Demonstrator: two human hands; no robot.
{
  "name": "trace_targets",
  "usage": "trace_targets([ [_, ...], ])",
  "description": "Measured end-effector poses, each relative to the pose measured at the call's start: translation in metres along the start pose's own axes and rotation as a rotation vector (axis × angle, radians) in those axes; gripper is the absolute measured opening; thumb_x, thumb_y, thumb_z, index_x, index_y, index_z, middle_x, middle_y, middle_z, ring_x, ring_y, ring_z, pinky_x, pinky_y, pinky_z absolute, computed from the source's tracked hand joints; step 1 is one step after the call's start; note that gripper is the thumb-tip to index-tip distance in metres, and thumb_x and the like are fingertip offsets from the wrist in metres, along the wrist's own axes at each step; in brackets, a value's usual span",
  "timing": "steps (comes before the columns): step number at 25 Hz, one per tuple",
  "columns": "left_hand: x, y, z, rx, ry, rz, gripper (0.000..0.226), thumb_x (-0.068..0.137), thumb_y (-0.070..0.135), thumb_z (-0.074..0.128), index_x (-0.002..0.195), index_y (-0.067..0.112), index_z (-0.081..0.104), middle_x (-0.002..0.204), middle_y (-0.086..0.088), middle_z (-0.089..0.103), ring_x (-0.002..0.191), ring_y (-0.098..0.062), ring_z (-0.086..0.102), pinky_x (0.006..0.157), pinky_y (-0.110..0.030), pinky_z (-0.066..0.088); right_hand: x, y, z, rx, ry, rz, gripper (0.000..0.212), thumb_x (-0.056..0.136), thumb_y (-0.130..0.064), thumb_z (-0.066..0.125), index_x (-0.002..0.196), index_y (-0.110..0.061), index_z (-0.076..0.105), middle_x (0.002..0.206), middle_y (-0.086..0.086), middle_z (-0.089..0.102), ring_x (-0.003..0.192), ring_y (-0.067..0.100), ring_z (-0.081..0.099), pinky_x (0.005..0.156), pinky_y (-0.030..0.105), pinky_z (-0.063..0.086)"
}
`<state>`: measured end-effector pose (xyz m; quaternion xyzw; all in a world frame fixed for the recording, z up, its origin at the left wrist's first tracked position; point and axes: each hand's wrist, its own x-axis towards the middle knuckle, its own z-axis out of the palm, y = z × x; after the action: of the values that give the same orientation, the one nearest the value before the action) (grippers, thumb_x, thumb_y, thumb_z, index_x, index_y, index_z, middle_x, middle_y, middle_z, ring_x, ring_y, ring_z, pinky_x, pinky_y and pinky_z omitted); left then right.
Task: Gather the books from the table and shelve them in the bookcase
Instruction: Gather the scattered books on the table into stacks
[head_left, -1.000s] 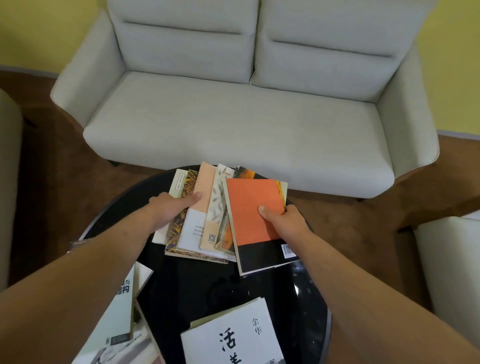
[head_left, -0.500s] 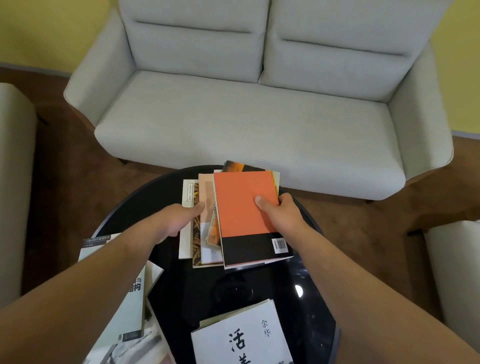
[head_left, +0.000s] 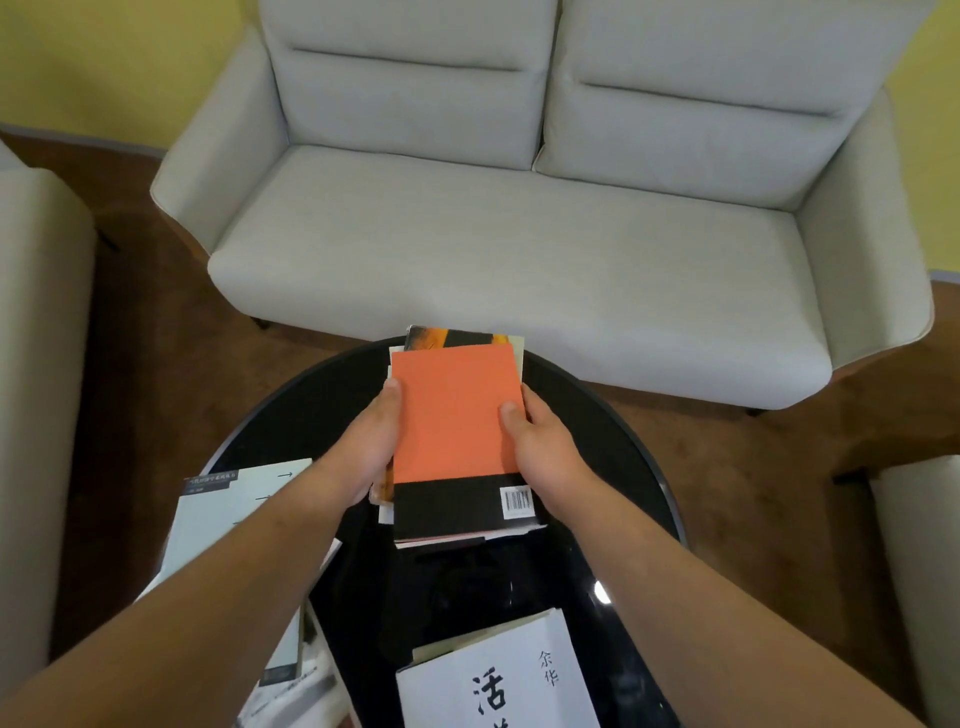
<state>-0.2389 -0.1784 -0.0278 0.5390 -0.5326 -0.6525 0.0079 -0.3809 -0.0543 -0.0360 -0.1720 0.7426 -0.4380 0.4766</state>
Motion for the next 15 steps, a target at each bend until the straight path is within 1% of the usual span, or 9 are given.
trace_targets([
  [1, -0.001, 0.000, 0.002, -0.064, 0.023, -0.018, 0.062, 0.100, 0.065, 0.014, 0.126, 0.029, 0.057, 0.116, -0.001, 0.068, 0.099, -0.017, 0.066, 0.085, -0.036, 0.048, 0.000, 0.002, 0.000, 0.083, 0.010, 0.039, 0.052, 0.106, -0.042, 0.042, 0.155, -0.032, 0.031, 0.136, -0.001, 0.060, 0.116, 0.020, 0.061, 0.098, 0.039, 0.051],
  [2, -0.004, -0.001, 0.003, -0.154, 0.056, -0.034, 0.058, 0.100, 0.066, 0.017, 0.118, 0.031, 0.061, 0.113, -0.003, 0.071, 0.098, -0.020, 0.069, 0.079, -0.037, 0.052, 0.001, 0.004, -0.002, 0.181, 0.012, 0.074, 0.053, 0.105, -0.042, 0.043, 0.155, -0.032, 0.031, 0.135, 0.000, 0.061, 0.114, 0.020, 0.063, 0.098, 0.040, 0.052],
  [4, -0.010, -0.004, 0.008, -0.343, 0.090, -0.092, 0.050, 0.099, 0.065, 0.029, 0.111, 0.031, 0.063, 0.105, -0.006, 0.074, 0.094, -0.025, 0.073, 0.074, -0.039, 0.056, 0.002, 0.007, -0.005, 0.306, -0.008, 0.123, 0.055, 0.105, -0.042, 0.045, 0.156, -0.033, 0.030, 0.134, 0.002, 0.063, 0.115, 0.024, 0.065, 0.103, 0.048, 0.052],
  [5, -0.012, -0.005, 0.012, -0.386, 0.081, -0.100, 0.048, 0.099, 0.064, 0.033, 0.111, 0.029, 0.063, 0.103, -0.006, 0.074, 0.092, -0.026, 0.073, 0.074, -0.040, 0.057, 0.002, 0.008, -0.005, 0.335, -0.023, 0.138, 0.057, 0.104, -0.043, 0.046, 0.157, -0.035, 0.028, 0.135, 0.003, 0.063, 0.117, 0.027, 0.064, 0.106, 0.052, 0.050],
  [7, -0.014, -0.006, 0.016, -0.410, 0.092, -0.079, 0.039, 0.102, 0.056, 0.037, 0.106, 0.027, 0.062, 0.095, -0.003, 0.071, 0.084, -0.022, 0.069, 0.065, -0.036, 0.052, 0.001, 0.010, 0.000, 0.382, -0.053, 0.179, 0.060, 0.103, -0.042, 0.048, 0.157, -0.036, 0.025, 0.135, 0.005, 0.063, 0.120, 0.030, 0.063, 0.108, 0.055, 0.048],
  [8, -0.016, -0.004, 0.016, -0.415, 0.092, -0.070, 0.034, 0.104, 0.051, 0.038, 0.107, 0.026, 0.061, 0.093, -0.001, 0.069, 0.082, -0.020, 0.067, 0.062, -0.035, 0.048, -0.001, 0.011, 0.002, 0.390, -0.068, 0.192, 0.059, 0.102, -0.039, 0.050, 0.156, -0.036, 0.025, 0.133, 0.006, 0.063, 0.120, 0.031, 0.063, 0.108, 0.055, 0.048],
  [10, -0.015, -0.001, 0.012, -0.419, 0.078, -0.084, 0.029, 0.104, 0.044, 0.042, 0.121, 0.024, 0.055, 0.099, -0.002, 0.068, 0.085, -0.020, 0.066, 0.061, -0.035, 0.047, -0.003, 0.010, 0.002, 0.359, -0.078, 0.210, 0.056, 0.101, -0.035, 0.055, 0.151, -0.032, 0.032, 0.128, 0.007, 0.065, 0.116, 0.031, 0.064, 0.105, 0.055, 0.049],
  [13, -0.009, -0.004, 0.004, -0.332, 0.083, -0.079, 0.047, 0.102, 0.048, 0.047, 0.141, 0.022, 0.045, 0.117, -0.004, 0.066, 0.098, -0.024, 0.066, 0.066, -0.037, 0.051, 0.003, 0.007, 0.001, 0.265, -0.025, 0.234, 0.054, 0.097, -0.040, 0.061, 0.142, -0.021, 0.037, 0.120, 0.010, 0.066, 0.106, 0.030, 0.068, 0.095, 0.052, 0.056],
  [15, -0.008, -0.006, 0.003, -0.291, 0.095, -0.069, 0.050, 0.102, 0.050, 0.046, 0.143, 0.022, 0.041, 0.117, -0.003, 0.064, 0.099, -0.022, 0.065, 0.065, -0.036, 0.049, 0.001, 0.003, 0.006, 0.226, -0.002, 0.248, 0.048, 0.099, -0.047, 0.056, 0.134, -0.022, 0.037, 0.117, 0.009, 0.065, 0.099, 0.028, 0.069, 0.082, 0.044, 0.060],
])
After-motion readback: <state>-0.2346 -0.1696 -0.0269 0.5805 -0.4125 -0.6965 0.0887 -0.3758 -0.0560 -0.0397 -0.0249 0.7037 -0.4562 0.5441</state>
